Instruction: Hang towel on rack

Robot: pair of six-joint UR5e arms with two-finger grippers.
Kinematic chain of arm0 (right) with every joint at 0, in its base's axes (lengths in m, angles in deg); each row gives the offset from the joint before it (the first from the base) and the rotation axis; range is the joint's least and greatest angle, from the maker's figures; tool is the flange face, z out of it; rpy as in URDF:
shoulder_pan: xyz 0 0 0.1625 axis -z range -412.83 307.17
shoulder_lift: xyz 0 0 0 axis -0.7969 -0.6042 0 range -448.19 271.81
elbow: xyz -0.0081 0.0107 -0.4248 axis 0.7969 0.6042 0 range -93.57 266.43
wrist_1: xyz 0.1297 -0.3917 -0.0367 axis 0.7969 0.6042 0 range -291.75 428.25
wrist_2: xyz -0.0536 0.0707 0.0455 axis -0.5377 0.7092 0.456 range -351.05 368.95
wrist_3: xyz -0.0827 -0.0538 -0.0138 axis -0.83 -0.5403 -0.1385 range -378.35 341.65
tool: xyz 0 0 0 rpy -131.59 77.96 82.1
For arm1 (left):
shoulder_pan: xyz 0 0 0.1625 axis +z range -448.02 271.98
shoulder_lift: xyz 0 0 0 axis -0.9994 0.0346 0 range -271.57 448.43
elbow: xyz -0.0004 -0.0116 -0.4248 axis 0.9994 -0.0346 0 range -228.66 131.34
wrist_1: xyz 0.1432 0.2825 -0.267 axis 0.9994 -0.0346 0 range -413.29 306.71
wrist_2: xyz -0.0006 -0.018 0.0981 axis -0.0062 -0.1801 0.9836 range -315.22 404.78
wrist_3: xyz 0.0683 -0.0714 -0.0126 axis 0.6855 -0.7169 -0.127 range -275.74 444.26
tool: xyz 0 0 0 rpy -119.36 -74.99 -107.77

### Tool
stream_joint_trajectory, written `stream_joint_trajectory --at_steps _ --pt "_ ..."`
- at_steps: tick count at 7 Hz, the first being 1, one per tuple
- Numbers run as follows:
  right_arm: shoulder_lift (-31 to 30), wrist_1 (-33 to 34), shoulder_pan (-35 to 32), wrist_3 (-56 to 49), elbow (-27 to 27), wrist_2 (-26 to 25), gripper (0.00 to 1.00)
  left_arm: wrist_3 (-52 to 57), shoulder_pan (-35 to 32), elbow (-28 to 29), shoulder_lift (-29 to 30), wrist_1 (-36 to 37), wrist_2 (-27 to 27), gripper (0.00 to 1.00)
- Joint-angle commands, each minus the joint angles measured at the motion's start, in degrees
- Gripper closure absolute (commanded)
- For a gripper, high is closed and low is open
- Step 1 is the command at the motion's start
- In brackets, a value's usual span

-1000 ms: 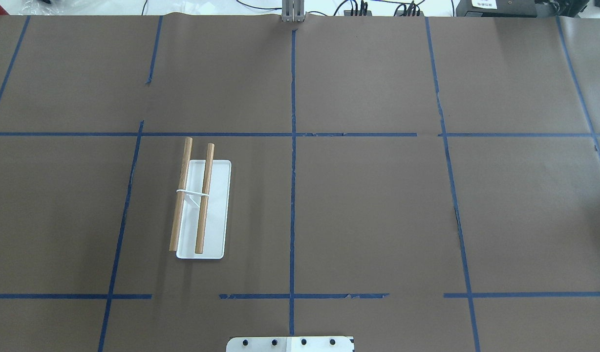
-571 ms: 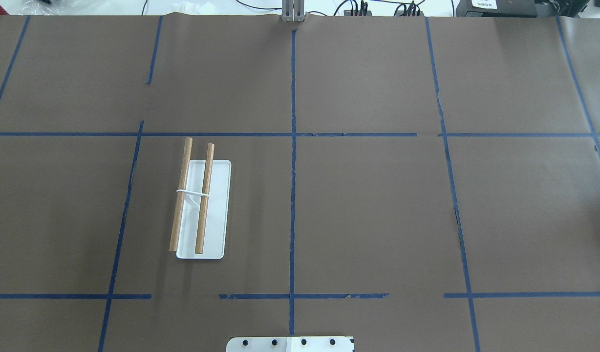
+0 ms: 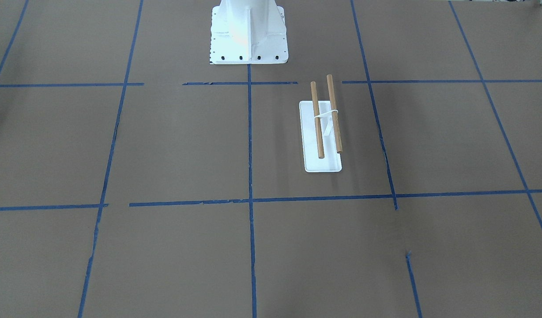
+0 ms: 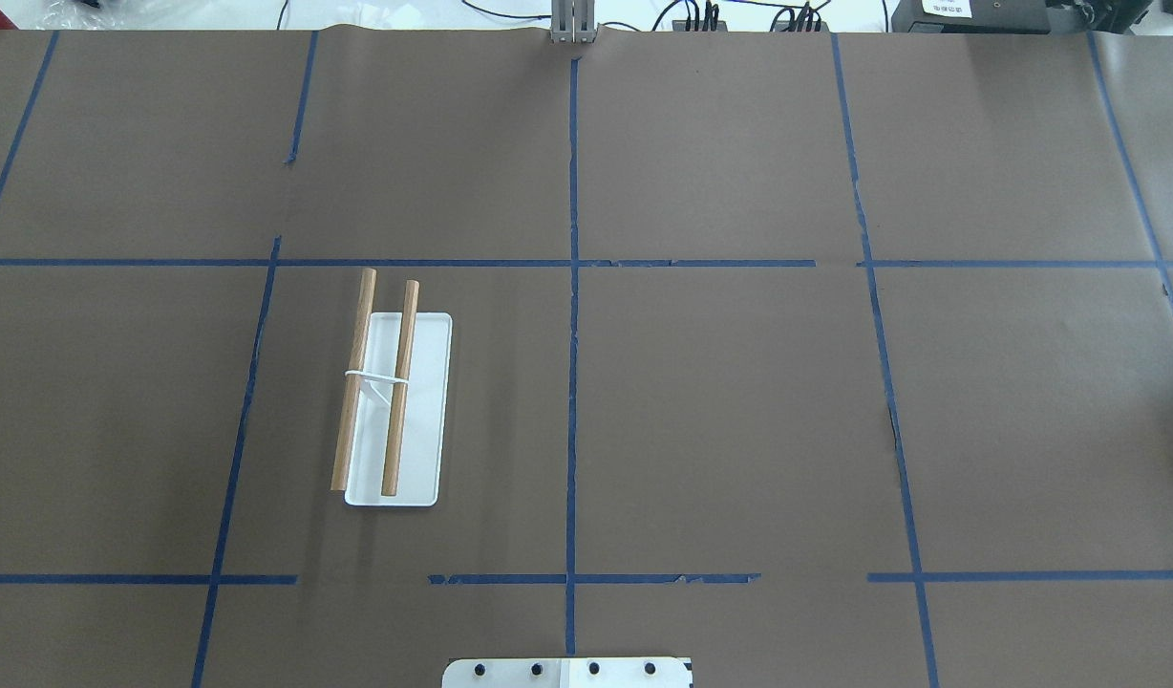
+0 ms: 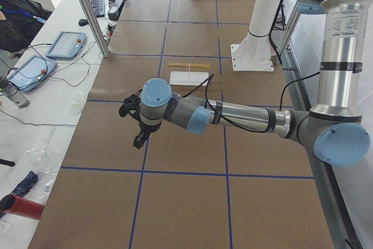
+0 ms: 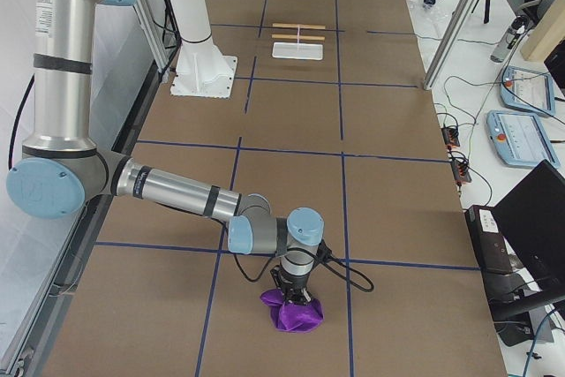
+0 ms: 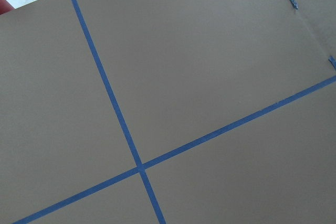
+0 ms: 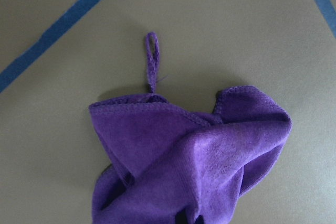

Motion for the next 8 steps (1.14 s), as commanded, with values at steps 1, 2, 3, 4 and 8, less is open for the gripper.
stream_joint_trajectory --at_steps 1,2,3,4,8 --pt "0.60 0.61 -0.35 0.19 -3.02 1.85 1.00 0.00 0.04 -0.12 0.00 0.00 0.00 0.00" --pt "0.60 0.87 -1.05 0.45 -6.00 2.82 1.00 0.09 0.04 -0.12 0.00 0.00 -0.09 0.00" --pt "1.56 4.00 -1.05 2.02 -9.77 6.92 1.00 0.35 0.04 0.23 0.00 -0.26 -3.05 0.00" --pt "3.57 6.12 -0.97 8.30 -13.46 10.88 1.00 0.18 -0.05 0.58 -0.52 -0.70 -8.21 0.00" --pt "17.43 5.88 8.07 33.61 -19.20 19.24 1.00 -18.10 5.72 -1.52 5.15 -8.08 -9.40 0.00"
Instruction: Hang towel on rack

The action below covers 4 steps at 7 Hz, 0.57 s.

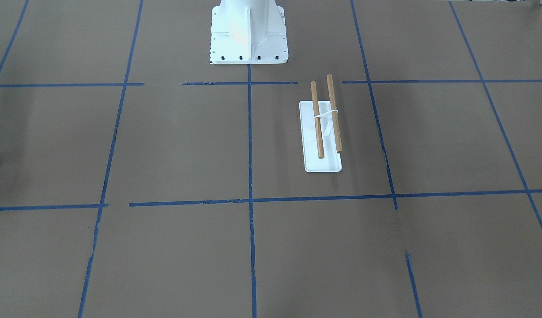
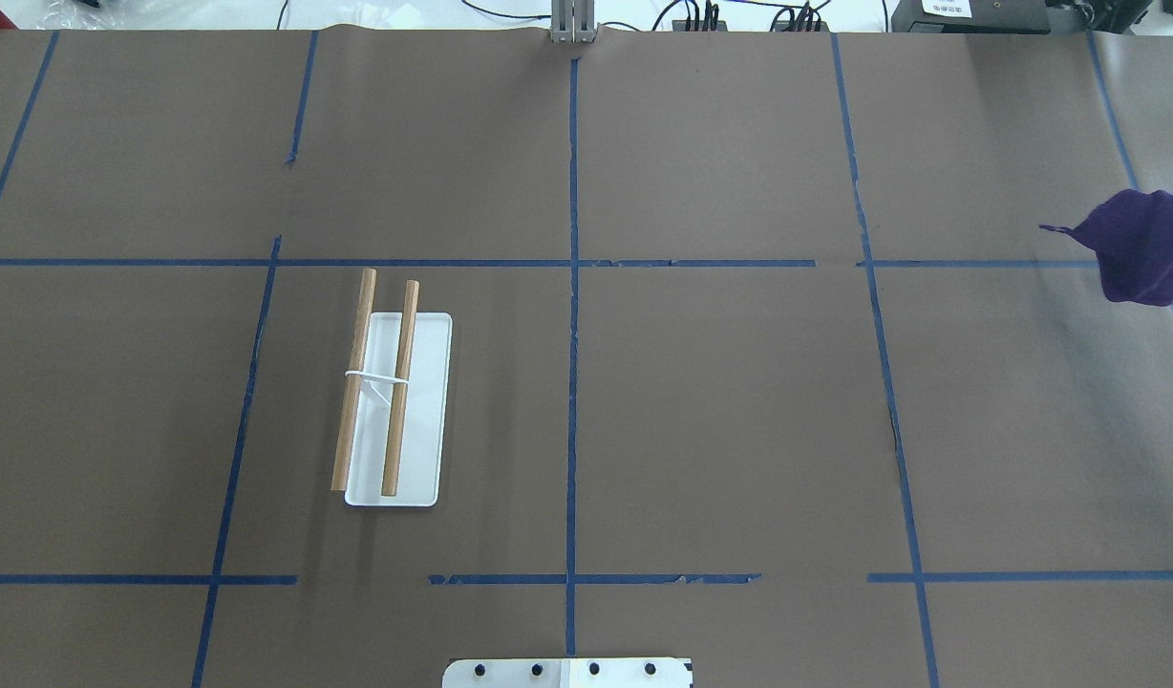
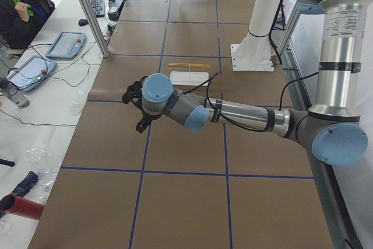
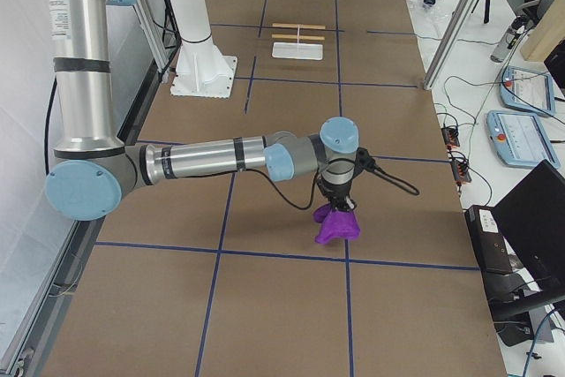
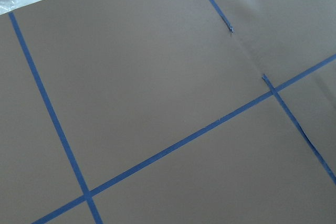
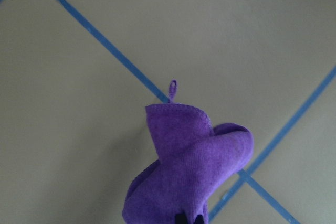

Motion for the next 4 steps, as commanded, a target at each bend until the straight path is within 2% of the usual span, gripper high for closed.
stream_joint_trajectory --at_steps 1,3,4 --pt "6.26 0.21 8.27 13.51 -5.34 3.08 1.00 -21.37 7.15 -2.62 5.68 -0.97 0.46 0.00" --pt "14.31 0.13 15.76 27.03 -6.52 1.94 1.00 -44.67 12.88 -5.00 12.00 -1.06 0.72 0.00" --pt "17.92 0.13 19.89 32.15 -6.70 -1.03 1.00 -53.91 15.95 -6.23 15.08 -1.06 0.90 0.00"
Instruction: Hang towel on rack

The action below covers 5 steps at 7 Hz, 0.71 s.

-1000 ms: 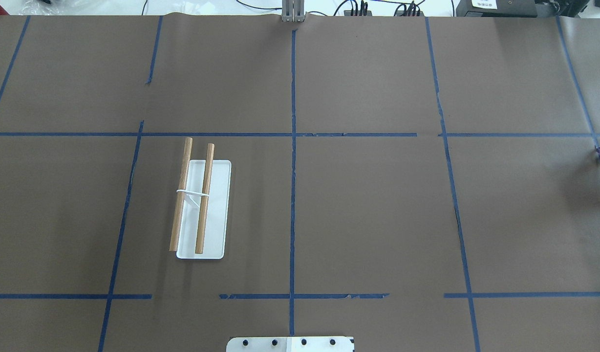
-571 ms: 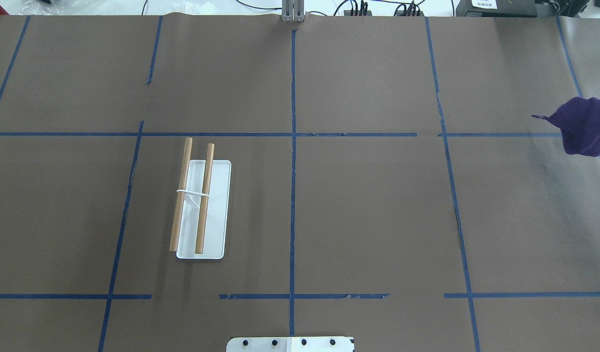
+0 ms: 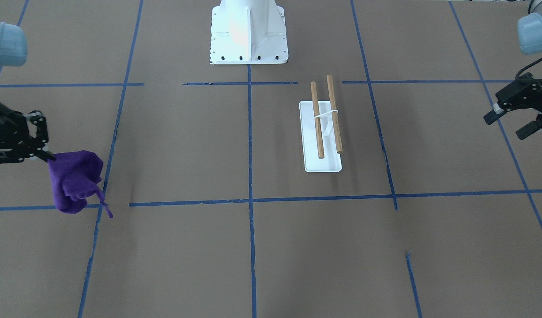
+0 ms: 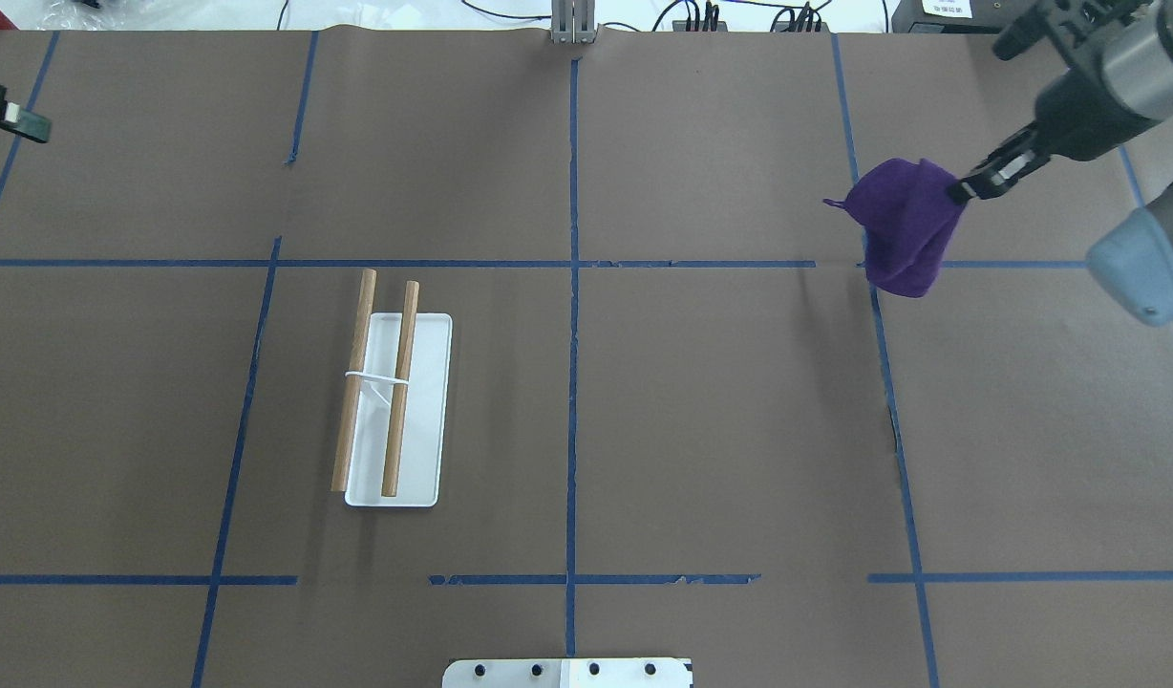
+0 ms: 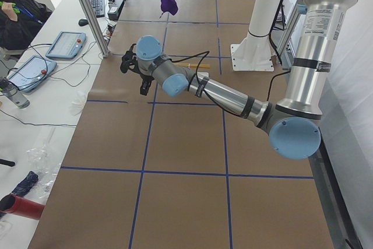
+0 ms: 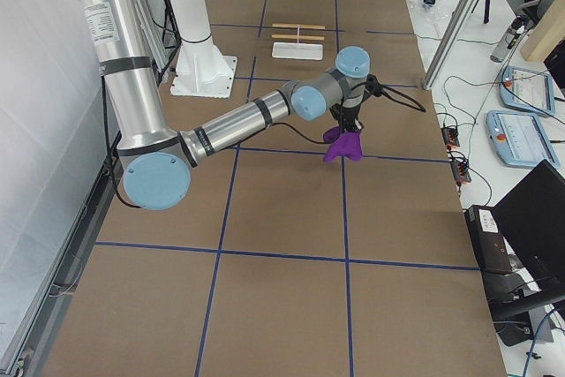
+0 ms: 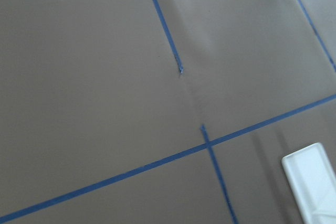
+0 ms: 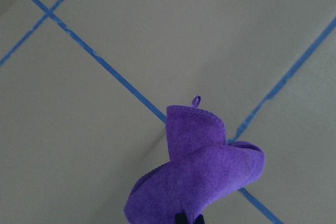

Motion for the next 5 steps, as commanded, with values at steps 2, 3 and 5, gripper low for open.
stream_joint_trajectory --at_steps 2,3,5 --pt "11.12 0.00 13.11 10.31 -0.75 -10.00 1.00 -31.70 12.79 -1.73 11.68 0.13 7.34 0.00" --pt "12.97 0.00 15.75 10.58 -2.32 -12.12 1.00 -40.58 19.99 -1.55 14.85 0.13 14.00 0.00" --pt "16.59 0.00 24.94 10.67 -5.21 -23.93 1.00 -49.51 25.14 -0.15 18.03 0.22 17.75 0.00"
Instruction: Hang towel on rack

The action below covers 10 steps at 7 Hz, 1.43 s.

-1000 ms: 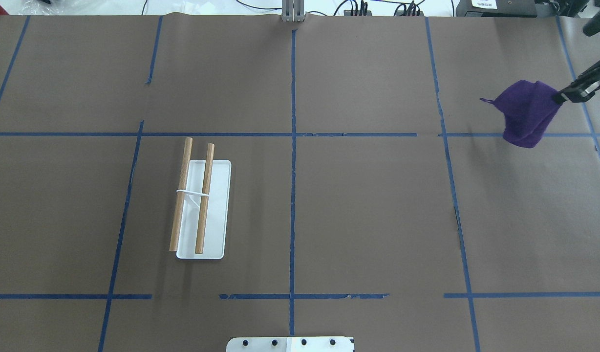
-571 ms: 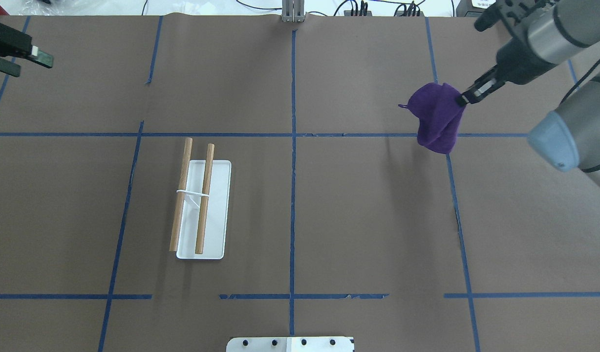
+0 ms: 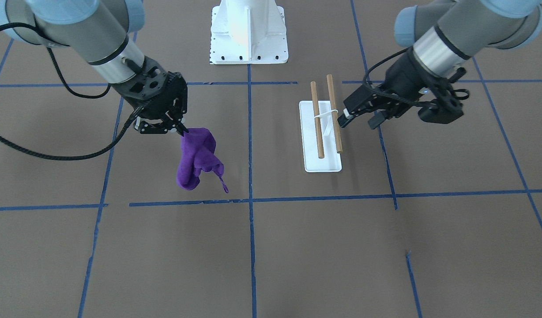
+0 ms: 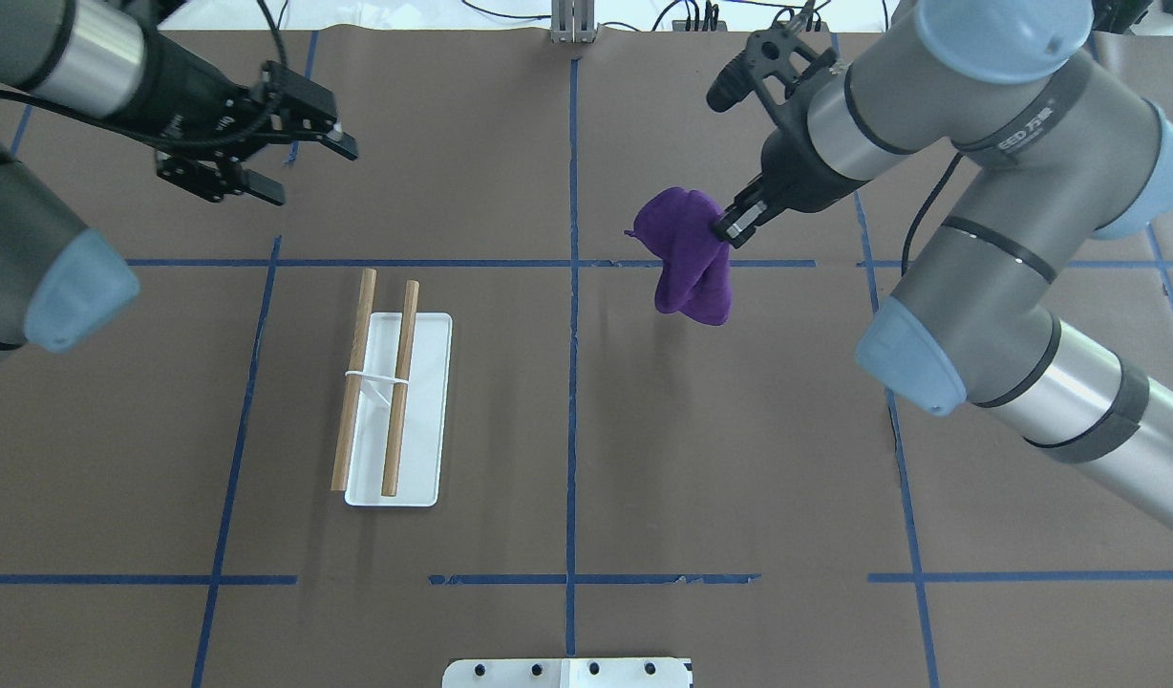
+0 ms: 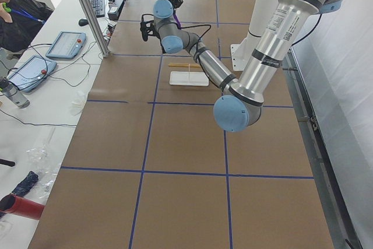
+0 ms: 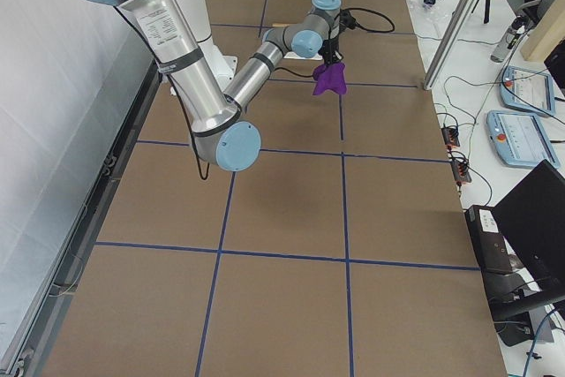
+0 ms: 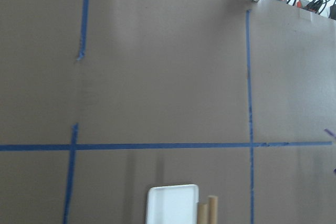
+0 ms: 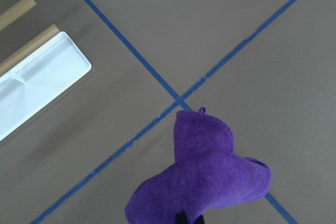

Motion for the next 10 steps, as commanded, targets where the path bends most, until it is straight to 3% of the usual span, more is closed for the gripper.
stream_joint_trajectory --at_steps 1,3,8,10 --pt "1.91 0.12 9.29 0.53 -3.69 -12.58 1.00 -9.97 5.34 2.28 3.46 0.04 7.25 0.00" --pt "3.75 0.13 11.06 1.59 -4.05 -15.77 1.00 -18.58 9.30 6.58 7.32 -0.05 11.77 0.00" --pt "4.46 0.04 11.87 1.59 -4.05 -17.29 1.00 -23.72 11.60 8.01 10.68 -0.23 11.78 0.00" --pt "4.46 -0.05 11.87 1.59 -4.05 -17.29 1.00 -25.56 12.74 8.19 11.65 -0.23 11.78 0.12"
